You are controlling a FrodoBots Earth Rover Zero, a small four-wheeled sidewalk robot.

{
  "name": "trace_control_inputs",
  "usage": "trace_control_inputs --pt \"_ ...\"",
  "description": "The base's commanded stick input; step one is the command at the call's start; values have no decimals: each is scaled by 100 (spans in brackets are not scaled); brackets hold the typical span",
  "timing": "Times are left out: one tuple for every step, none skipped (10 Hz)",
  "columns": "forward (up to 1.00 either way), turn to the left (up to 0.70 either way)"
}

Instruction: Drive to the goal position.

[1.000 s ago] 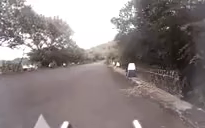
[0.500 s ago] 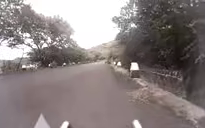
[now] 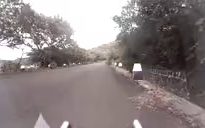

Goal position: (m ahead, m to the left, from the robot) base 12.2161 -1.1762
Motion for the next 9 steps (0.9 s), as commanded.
trace_control_inputs --pt "50 0" --pt "50 0" --pt "50 0" --pt "50 0" --pt "50 0" --pt "50 0" --pt "50 0" --pt "50 0" --pt "50 0"
